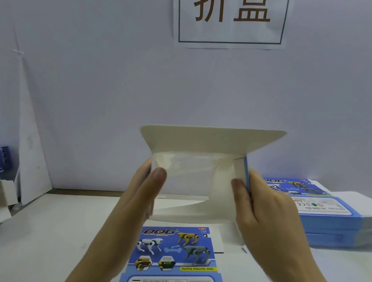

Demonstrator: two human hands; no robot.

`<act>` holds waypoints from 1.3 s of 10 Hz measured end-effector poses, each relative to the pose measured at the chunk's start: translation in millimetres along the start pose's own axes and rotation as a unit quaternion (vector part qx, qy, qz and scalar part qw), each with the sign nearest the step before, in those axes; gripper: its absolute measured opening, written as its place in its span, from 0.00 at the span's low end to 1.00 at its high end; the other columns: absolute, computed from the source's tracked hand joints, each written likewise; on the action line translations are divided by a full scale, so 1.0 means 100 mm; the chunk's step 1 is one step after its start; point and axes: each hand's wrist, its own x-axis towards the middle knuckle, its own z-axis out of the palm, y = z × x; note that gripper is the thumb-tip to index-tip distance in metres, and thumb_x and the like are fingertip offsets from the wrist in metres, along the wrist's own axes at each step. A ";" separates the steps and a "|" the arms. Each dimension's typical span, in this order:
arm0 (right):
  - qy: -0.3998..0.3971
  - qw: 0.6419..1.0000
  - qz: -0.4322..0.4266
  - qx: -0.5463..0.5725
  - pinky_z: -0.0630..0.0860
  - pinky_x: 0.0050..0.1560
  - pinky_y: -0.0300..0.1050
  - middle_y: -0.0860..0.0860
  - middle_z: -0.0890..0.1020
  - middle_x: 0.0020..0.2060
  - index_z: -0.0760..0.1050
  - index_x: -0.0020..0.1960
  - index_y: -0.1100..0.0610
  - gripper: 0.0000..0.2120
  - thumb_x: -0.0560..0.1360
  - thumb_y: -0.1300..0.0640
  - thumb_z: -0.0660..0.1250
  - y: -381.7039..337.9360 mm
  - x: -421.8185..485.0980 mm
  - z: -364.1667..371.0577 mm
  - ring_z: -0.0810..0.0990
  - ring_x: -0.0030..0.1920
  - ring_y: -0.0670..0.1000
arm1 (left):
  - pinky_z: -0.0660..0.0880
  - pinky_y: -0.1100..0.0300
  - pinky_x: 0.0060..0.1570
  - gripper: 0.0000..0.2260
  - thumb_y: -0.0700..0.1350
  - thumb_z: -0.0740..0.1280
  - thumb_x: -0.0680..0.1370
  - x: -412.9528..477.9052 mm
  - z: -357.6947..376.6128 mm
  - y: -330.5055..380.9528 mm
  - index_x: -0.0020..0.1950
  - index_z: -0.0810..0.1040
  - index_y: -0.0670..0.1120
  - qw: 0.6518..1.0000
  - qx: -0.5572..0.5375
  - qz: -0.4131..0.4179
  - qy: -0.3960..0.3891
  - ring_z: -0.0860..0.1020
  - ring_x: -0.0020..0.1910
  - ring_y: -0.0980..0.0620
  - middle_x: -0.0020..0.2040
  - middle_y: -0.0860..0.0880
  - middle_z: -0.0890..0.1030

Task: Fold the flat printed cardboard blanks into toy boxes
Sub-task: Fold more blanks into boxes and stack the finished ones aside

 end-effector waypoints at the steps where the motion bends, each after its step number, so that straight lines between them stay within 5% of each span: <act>1: -0.024 0.999 -0.010 -0.026 0.52 0.25 0.29 0.40 0.56 0.21 0.71 0.42 0.55 0.05 0.77 0.57 0.59 -0.08 -0.02 -0.01 0.55 0.19 0.43 | 0.64 0.46 0.69 0.29 0.76 0.67 0.58 -0.04 0.01 0.02 0.57 0.76 0.70 0.999 -0.027 -0.015 0.029 0.73 0.66 0.59 0.62 0.63 0.78; 2: -0.040 0.999 -0.012 -0.020 0.53 0.25 0.31 0.41 0.58 0.21 0.74 0.45 0.58 0.07 0.76 0.57 0.59 -0.09 -0.02 -0.03 0.54 0.19 0.43 | 0.70 0.53 0.61 0.19 0.70 0.68 0.62 -0.05 0.03 0.01 0.51 0.79 0.68 0.998 -0.023 -0.031 0.052 0.79 0.57 0.60 0.55 0.60 0.82; 3: -0.032 0.998 -0.026 -0.047 0.51 0.22 0.36 0.42 0.59 0.23 0.78 0.51 0.63 0.13 0.77 0.56 0.59 -0.15 -0.01 -0.08 0.54 0.20 0.47 | 0.71 0.70 0.43 0.11 0.61 0.70 0.73 -0.05 0.09 -0.05 0.43 0.79 0.54 0.993 0.055 -0.051 0.091 0.79 0.37 0.66 0.38 0.61 0.82; 4: -0.029 0.997 -0.037 -0.053 0.49 0.24 0.33 0.44 0.61 0.22 0.78 0.55 0.65 0.21 0.77 0.54 0.52 -0.19 -0.01 -0.10 0.55 0.21 0.50 | 0.62 0.70 0.23 0.18 0.49 0.62 0.80 -0.04 0.16 -0.15 0.32 0.65 0.45 0.958 0.200 -0.038 0.204 0.66 0.21 0.59 0.21 0.54 0.66; 5: -0.020 0.998 -0.021 -0.061 0.48 0.25 0.32 0.48 0.63 0.18 0.79 0.54 0.65 0.20 0.76 0.56 0.53 -0.18 -0.01 -0.11 0.54 0.21 0.51 | 0.60 0.65 0.23 0.21 0.48 0.60 0.81 -0.05 0.22 -0.16 0.29 0.61 0.45 0.936 0.257 -0.026 0.237 0.62 0.22 0.55 0.20 0.53 0.63; 6: -0.029 0.999 0.013 -0.033 0.53 0.25 0.32 0.44 0.62 0.20 0.78 0.52 0.62 0.13 0.78 0.56 0.58 -0.16 -0.03 -0.11 0.56 0.20 0.49 | 0.62 0.69 0.24 0.21 0.50 0.61 0.79 -0.08 0.26 -0.15 0.29 0.60 0.46 0.951 0.224 -0.005 0.214 0.63 0.21 0.57 0.19 0.55 0.64; 8: -0.083 0.995 0.025 -0.047 0.59 0.25 0.43 0.44 0.62 0.22 0.69 0.65 0.59 0.22 0.75 0.53 0.51 -0.14 -0.04 -0.05 0.62 0.23 0.47 | 0.61 0.66 0.24 0.22 0.48 0.58 0.82 -0.05 0.22 -0.15 0.28 0.58 0.46 0.936 0.255 -0.010 0.242 0.65 0.21 0.58 0.17 0.54 0.63; 10: -0.104 0.992 0.019 -0.063 0.60 0.32 0.46 0.47 0.67 0.27 0.58 0.70 0.50 0.19 0.79 0.52 0.50 -0.09 -0.09 0.08 0.68 0.30 0.50 | 0.58 0.58 0.28 0.20 0.52 0.58 0.81 -0.04 0.21 -0.07 0.32 0.58 0.47 0.951 0.119 -0.050 0.281 0.60 0.20 0.59 0.21 0.56 0.59; 11: -0.124 0.989 -0.016 -0.077 0.64 0.37 0.47 0.48 0.70 0.29 0.49 0.77 0.45 0.27 0.80 0.54 0.50 -0.08 -0.10 0.10 0.72 0.34 0.52 | 0.55 0.56 0.31 0.20 0.54 0.57 0.82 -0.01 0.16 -0.08 0.33 0.59 0.47 0.942 0.067 -0.060 0.324 0.60 0.23 0.58 0.20 0.56 0.60; 12: -0.127 0.990 -0.044 -0.044 0.67 0.33 0.46 0.46 0.67 0.24 0.56 0.75 0.46 0.27 0.77 0.55 0.54 -0.14 -0.10 0.11 0.70 0.28 0.50 | 0.60 0.55 0.35 0.18 0.56 0.60 0.81 0.01 0.08 -0.11 0.36 0.66 0.47 0.948 0.012 -0.049 0.316 0.64 0.32 0.52 0.26 0.55 0.65; 13: -0.100 0.993 0.034 0.060 0.71 0.29 0.42 0.50 0.71 0.21 0.64 0.59 0.45 0.14 0.73 0.51 0.54 -0.14 -0.12 0.11 0.72 0.25 0.49 | 0.69 0.56 0.45 0.12 0.54 0.68 0.73 -0.01 0.01 -0.02 0.51 0.76 0.47 0.970 -0.112 0.020 0.216 0.78 0.42 0.56 0.40 0.54 0.80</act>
